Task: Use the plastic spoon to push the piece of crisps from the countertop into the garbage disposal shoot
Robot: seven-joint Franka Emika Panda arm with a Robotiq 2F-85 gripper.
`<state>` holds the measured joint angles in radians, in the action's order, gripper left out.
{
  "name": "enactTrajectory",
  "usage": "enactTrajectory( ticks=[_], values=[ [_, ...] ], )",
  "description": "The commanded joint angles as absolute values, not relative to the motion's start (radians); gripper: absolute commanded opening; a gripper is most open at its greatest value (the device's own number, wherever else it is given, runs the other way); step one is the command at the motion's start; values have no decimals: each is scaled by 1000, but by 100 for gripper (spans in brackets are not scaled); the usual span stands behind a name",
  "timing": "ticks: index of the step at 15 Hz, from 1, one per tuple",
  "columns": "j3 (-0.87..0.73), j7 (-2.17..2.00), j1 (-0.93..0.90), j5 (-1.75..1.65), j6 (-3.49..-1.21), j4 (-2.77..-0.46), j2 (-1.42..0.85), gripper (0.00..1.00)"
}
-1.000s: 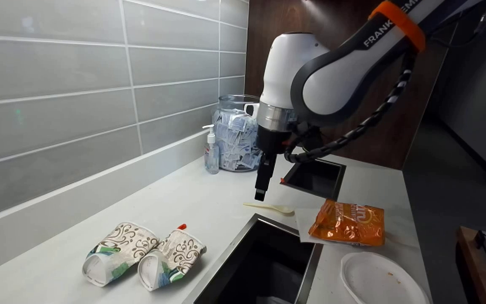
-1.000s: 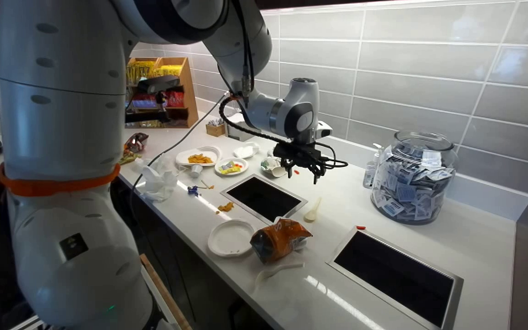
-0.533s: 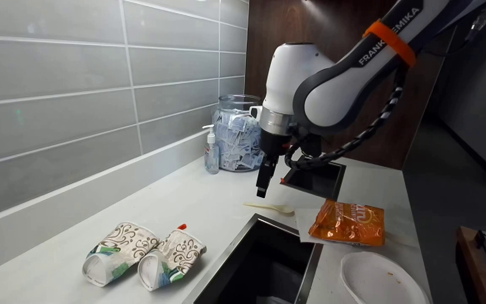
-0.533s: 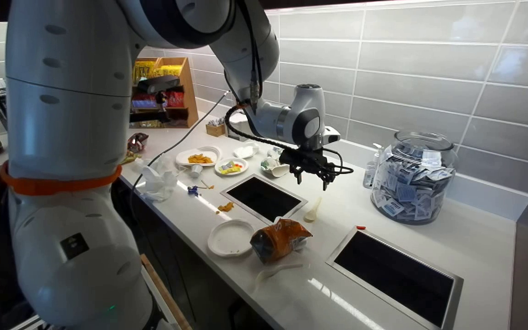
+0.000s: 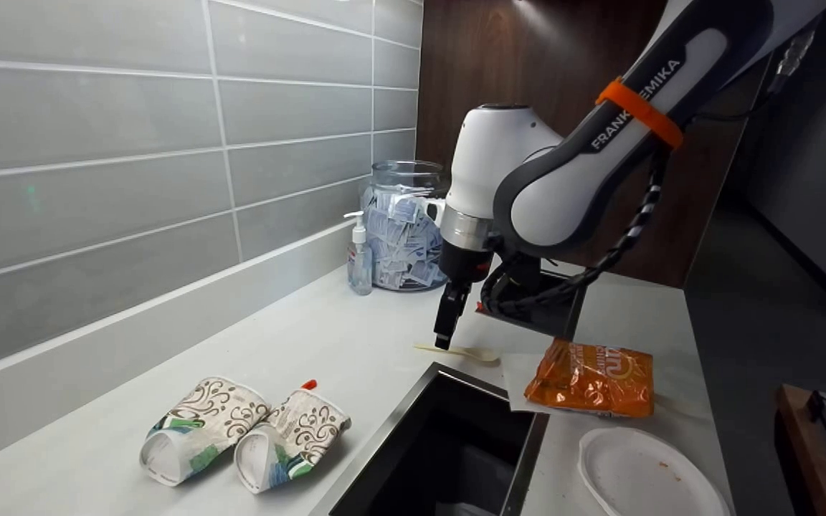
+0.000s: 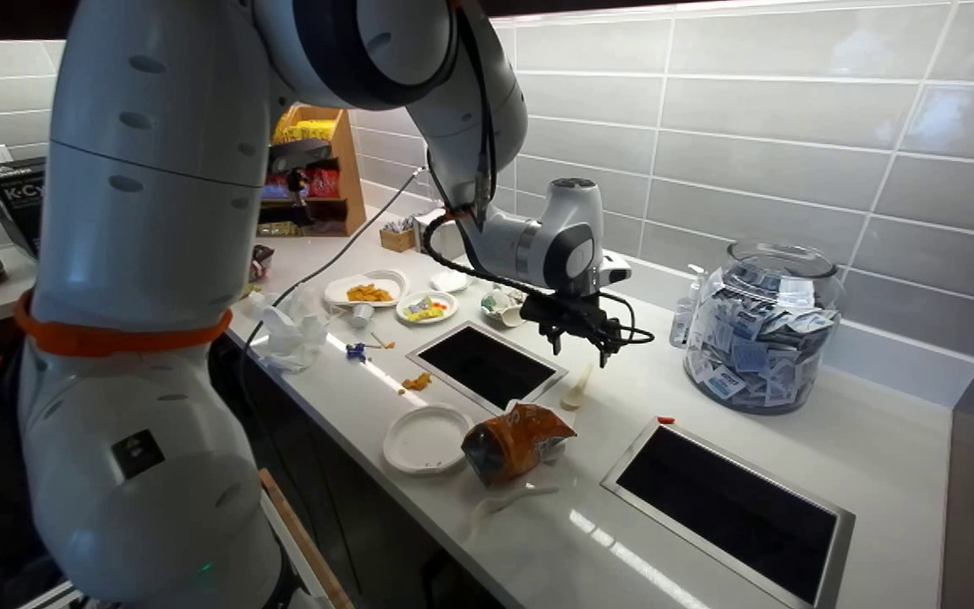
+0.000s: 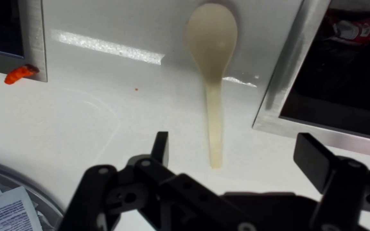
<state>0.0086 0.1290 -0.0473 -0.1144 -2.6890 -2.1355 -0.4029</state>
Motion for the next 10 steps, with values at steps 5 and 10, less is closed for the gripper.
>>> enactTrajectory(
  ticks=[5,10],
  values=[
    [-9,108,-53,-145,-2716,-2104,-457,100],
    [-28,98,-58,-163,-2716,-2098,-476,100]
  ],
)
